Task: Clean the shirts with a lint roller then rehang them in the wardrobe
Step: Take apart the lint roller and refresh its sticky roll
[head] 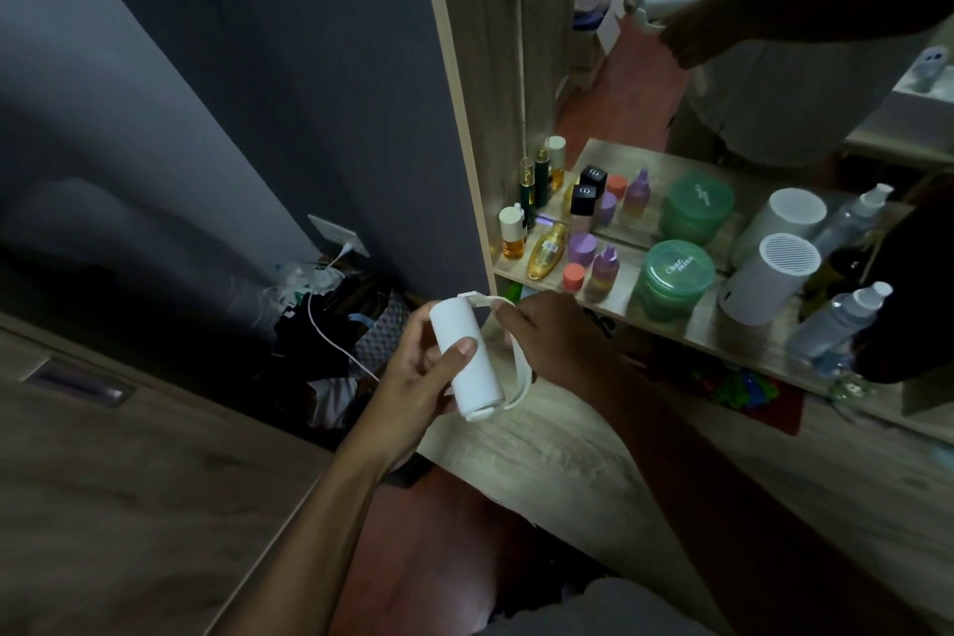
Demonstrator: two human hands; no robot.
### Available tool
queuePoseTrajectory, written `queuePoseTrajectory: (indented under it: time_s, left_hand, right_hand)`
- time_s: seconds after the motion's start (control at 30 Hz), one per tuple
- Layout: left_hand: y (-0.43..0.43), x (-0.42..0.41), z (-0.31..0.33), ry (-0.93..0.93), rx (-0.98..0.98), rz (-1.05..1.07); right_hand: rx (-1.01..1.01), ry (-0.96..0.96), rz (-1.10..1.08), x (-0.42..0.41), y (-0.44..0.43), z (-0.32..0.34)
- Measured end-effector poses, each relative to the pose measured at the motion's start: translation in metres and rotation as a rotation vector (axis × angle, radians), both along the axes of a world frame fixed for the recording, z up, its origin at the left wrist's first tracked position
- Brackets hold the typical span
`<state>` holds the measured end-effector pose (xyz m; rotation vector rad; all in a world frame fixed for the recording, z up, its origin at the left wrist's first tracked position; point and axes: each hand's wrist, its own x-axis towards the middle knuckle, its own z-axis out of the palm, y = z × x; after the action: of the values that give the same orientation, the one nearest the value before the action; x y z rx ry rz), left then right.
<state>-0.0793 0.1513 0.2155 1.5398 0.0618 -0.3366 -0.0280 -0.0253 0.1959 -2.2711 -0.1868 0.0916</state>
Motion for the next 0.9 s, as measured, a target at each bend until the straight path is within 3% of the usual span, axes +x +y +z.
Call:
queuePoseTrajectory:
  time_s: [0.3, 0.5, 0.9]
  left_hand:
    - [0.000, -0.001, 0.005, -0.067, 0.124, -0.042]
    - [-0.006, -0.016, 0.000, -0.156, 0.295, -0.137]
    - [-0.004, -0.010, -0.016, -0.129, 0.354, -0.127]
  right_hand:
    - [0.007, -0.108, 0.015, 0.002, 0.004, 0.005]
    - [0.152, -0.261, -0.027, 0.012, -0.002, -0.001]
    - [0.150, -0.334, -0.107, 0.010, 0.001, -0.019]
